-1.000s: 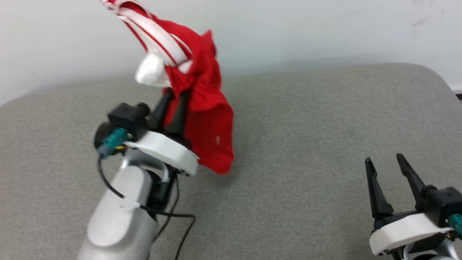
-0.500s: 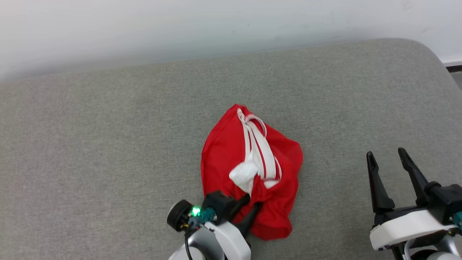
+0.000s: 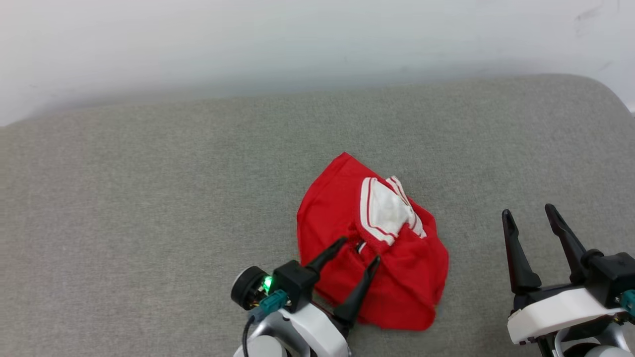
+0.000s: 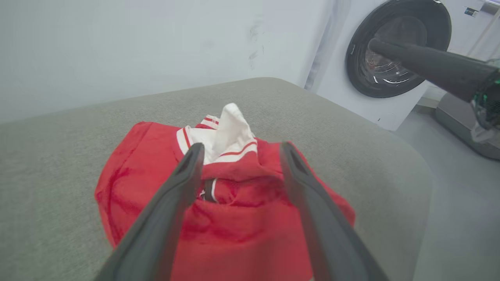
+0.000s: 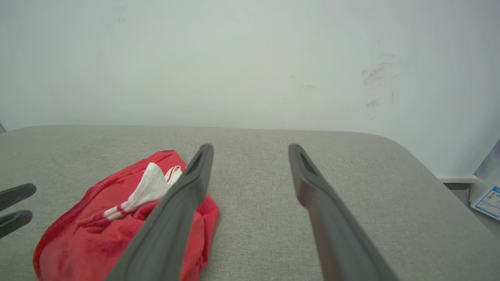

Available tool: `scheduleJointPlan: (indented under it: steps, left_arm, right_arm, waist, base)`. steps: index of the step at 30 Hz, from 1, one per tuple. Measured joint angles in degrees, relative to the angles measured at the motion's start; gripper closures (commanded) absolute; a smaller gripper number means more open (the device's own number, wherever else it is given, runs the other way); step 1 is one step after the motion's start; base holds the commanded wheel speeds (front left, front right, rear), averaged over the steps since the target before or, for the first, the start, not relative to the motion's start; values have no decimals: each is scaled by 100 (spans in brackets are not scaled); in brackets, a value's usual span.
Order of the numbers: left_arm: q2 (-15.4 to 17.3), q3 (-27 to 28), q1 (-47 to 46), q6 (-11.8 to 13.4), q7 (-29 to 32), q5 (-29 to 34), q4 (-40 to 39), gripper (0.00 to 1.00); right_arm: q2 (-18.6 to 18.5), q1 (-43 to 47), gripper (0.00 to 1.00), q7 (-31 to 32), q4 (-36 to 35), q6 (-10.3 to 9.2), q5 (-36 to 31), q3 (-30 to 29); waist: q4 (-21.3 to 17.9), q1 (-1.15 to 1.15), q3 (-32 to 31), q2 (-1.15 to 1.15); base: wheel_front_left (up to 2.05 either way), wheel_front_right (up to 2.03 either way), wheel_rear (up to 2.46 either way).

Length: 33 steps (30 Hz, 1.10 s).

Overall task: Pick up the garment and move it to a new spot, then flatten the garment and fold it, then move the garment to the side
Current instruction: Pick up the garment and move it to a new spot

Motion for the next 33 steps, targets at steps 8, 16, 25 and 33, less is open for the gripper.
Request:
scheduleJointPlan:
  steps: [8, 16, 25, 33]
  left_arm:
    - [27, 569, 132, 514, -240, -96, -398, 0]
    - [326, 1302, 458, 976, -298, -144, -560, 0]
    - [711, 2036, 951, 1281, -299, -151, -698, 0]
    - [865, 2283, 1191, 1332, -307, -133, -804, 0]
  right_arm:
    - [1, 175, 0, 108, -64, 0, -45, -42]
    - [1, 349, 0, 215, -125, 0, -34, -42]
    - [0, 578, 0, 272, -172, 0, 101, -100]
    - [1, 703, 0, 276, -171, 0, 201, -100]
  waist:
    - [232, 0, -290, 0]
    - [432, 0, -526, 0]
    - [511, 0, -792, 0]
    - [485, 0, -900, 0]
  base:
    - [0, 0, 0]
    - [0, 0, 0]
    - [0, 0, 0]
    - [0, 0, 0]
